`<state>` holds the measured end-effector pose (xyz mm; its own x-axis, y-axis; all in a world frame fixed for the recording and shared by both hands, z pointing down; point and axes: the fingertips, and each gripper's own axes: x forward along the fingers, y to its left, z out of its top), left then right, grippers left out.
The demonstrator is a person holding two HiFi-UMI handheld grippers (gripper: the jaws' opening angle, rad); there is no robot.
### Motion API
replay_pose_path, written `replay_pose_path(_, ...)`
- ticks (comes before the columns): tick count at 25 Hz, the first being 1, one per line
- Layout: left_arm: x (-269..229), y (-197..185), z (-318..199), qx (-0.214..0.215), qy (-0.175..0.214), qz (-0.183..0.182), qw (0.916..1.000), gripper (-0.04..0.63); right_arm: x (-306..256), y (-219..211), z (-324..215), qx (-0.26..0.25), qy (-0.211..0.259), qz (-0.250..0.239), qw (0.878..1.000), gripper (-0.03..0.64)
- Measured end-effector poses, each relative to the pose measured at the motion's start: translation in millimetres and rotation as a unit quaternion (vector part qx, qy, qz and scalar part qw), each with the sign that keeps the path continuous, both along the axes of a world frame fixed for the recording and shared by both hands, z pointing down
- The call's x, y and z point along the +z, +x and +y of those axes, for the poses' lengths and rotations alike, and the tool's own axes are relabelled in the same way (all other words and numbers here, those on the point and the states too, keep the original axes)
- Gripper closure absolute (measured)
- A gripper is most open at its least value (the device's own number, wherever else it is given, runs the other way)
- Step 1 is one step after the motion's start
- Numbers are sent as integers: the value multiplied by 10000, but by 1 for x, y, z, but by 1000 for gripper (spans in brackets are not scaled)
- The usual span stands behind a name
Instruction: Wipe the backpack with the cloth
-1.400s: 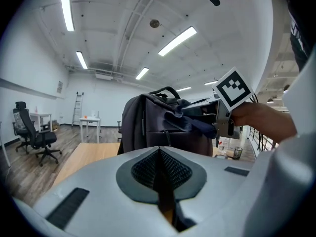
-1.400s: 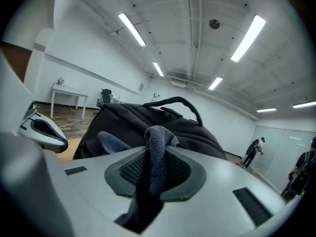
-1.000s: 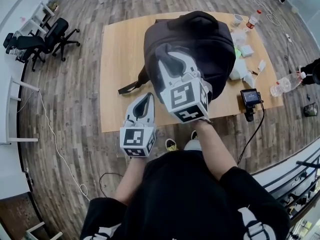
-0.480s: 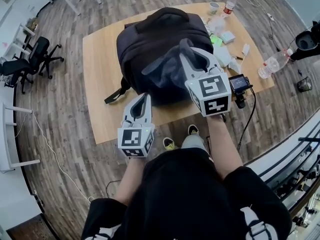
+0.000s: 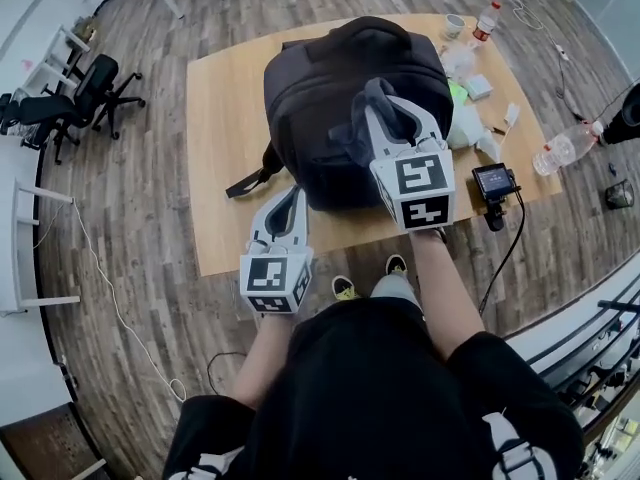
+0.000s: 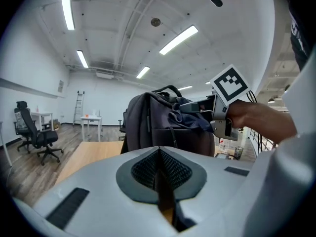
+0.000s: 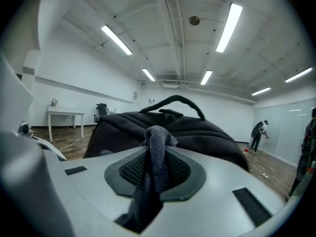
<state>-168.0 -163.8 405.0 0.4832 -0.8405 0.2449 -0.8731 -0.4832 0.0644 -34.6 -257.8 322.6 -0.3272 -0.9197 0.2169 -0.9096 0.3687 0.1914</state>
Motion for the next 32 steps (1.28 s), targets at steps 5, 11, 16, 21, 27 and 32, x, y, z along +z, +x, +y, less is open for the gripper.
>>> replay_pose_path(5,-3,-33,8,-400,-4,-56,9992,578,-23,-76,0,-909,12,-462,9948,541)
replay_pose_path(11,-1,-41,11,-477,-30,-76,9988,578,-28,-113,15,-1395,268,-197,9897,541)
replay_pose_path(16,-1,-21,6,-222,-36,-47,9997,578,-21,-53,4,-675,306,76,9972,541)
replay_pose_path(21,4,4,0,95,-64,6,9999,578,-32,49,6,535,723,436,9950,540)
replay_pose_path(27,4,24,-4,357,-105,59,9993,578,-10,101,50,688,656,333,9949,541)
replay_pose_path(32,10,29,-3,393,-171,42,9991,578,15,62,60,125,364,189,9991,541)
